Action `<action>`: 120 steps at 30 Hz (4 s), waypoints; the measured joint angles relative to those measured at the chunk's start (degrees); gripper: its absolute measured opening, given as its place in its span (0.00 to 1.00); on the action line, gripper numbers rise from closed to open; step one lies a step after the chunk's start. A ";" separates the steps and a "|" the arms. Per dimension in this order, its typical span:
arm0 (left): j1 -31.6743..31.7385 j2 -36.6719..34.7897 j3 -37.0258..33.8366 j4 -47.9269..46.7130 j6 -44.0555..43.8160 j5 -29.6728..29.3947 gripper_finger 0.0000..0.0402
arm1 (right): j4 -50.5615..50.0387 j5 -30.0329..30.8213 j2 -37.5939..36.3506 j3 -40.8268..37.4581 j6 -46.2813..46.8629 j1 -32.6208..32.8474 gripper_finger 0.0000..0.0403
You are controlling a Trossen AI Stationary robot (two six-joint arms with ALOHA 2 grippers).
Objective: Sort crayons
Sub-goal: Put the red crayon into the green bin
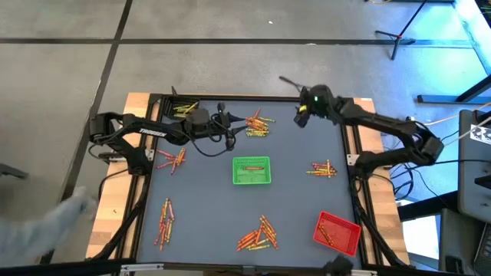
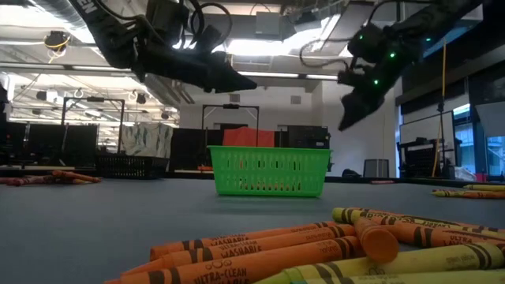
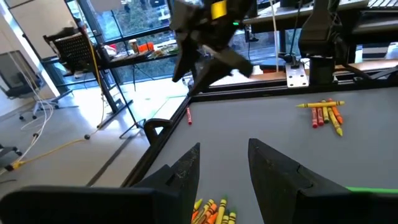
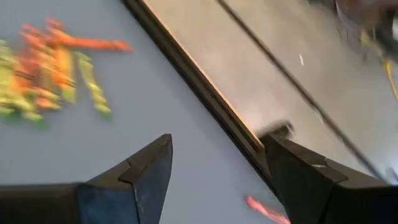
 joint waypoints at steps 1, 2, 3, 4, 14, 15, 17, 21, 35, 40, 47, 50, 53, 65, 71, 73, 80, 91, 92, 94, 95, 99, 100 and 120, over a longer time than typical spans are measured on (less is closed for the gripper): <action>0.00 0.00 0.00 0.02 0.00 0.00 0.30 | -2.58 0.03 1.06 1.59 0.02 -1.40 0.63; 0.00 0.00 0.00 0.10 0.00 0.00 0.30 | -5.06 0.04 2.29 3.11 0.02 -2.74 0.63; 0.00 0.00 0.00 0.22 0.00 0.00 0.30 | -7.76 0.04 3.76 4.66 0.04 -3.86 0.63; 0.00 0.00 0.00 0.25 0.00 0.00 0.30 | -10.39 0.04 5.27 6.24 0.08 -4.82 0.63; 0.00 0.00 0.02 -0.14 -0.02 -0.02 0.30 | -33.38 0.48 22.97 22.12 -3.50 -10.40 0.63; 0.00 0.00 0.02 -0.14 -0.02 -0.03 0.30 | -34.77 0.53 24.38 22.93 -5.26 -10.42 0.63; 0.00 0.00 0.02 -0.17 -0.02 -0.04 0.30 | -36.18 1.88 26.80 23.86 -9.22 -10.39 0.63; 0.00 0.00 0.02 -0.33 -0.04 -0.04 0.30 | -35.31 3.99 29.47 24.30 -16.19 -10.23 0.63; 0.00 0.00 0.04 -0.38 -0.02 -0.04 0.30 | -31.15 8.69 35.44 24.28 -23.23 -11.76 0.33; 0.00 0.00 0.04 -0.40 0.00 -0.04 0.30 | -29.17 11.66 36.72 24.28 -25.53 -11.76 0.25; 0.00 -0.02 0.04 -0.62 0.00 -0.04 0.30 | -27.80 12.06 38.75 24.28 -26.82 -11.76 0.24; 0.00 -0.02 0.04 -0.62 0.00 -0.04 0.30 | -27.53 14.05 40.18 24.28 -28.04 -11.72 0.24; 0.00 -0.02 0.04 -0.60 0.00 -0.04 0.30 | -26.73 15.65 40.87 24.32 -28.88 -11.65 0.23; 0.00 -0.02 0.04 -0.60 0.00 -0.04 0.30 | -27.28 13.04 40.98 24.32 -34.55 -11.76 0.11; 0.00 -0.02 0.04 -0.62 0.00 -0.04 0.30 | -27.21 13.09 40.96 24.32 -35.18 -11.76 0.04; -0.02 -0.02 0.04 -0.60 0.00 -0.04 0.30 | -27.20 13.04 40.66 24.30 -35.49 -11.76 0.05; 0.00 -0.02 0.04 -0.60 0.00 -0.04 0.30 | -31.24 10.42 38.17 26.70 -33.51 -11.76 0.01; 0.00 -0.02 0.04 -0.60 0.00 -0.02 0.30 | -36.30 3.28 28.10 27.49 -28.24 -6.11 0.00; 0.00 -0.02 0.04 -0.60 0.00 -0.04 0.30 | -36.43 2.71 27.11 27.49 -28.21 -5.20 0.00; -0.02 -0.02 0.04 -0.60 -0.01 -0.02 0.30 | -36.59 0.96 25.21 27.51 -28.16 -3.61 0.00; -0.01 -0.02 0.04 -0.59 -0.02 -0.02 0.30 | -36.73 -0.03 24.45 27.51 -28.03 -3.07 0.00; -0.01 -0.02 0.04 -0.62 -0.05 -0.02 0.30 | -37.43 -0.40 23.28 27.58 -23.63 -2.43 0.00; -0.02 -0.04 0.05 -0.77 -0.13 -0.02 0.30 | -38.36 0.77 23.31 27.56 -21.44 -2.69 0.01; -0.02 -0.04 0.07 -1.06 -0.35 -0.02 0.30 | -58.35 -1.99 23.34 10.71 -1.02 6.45 0.61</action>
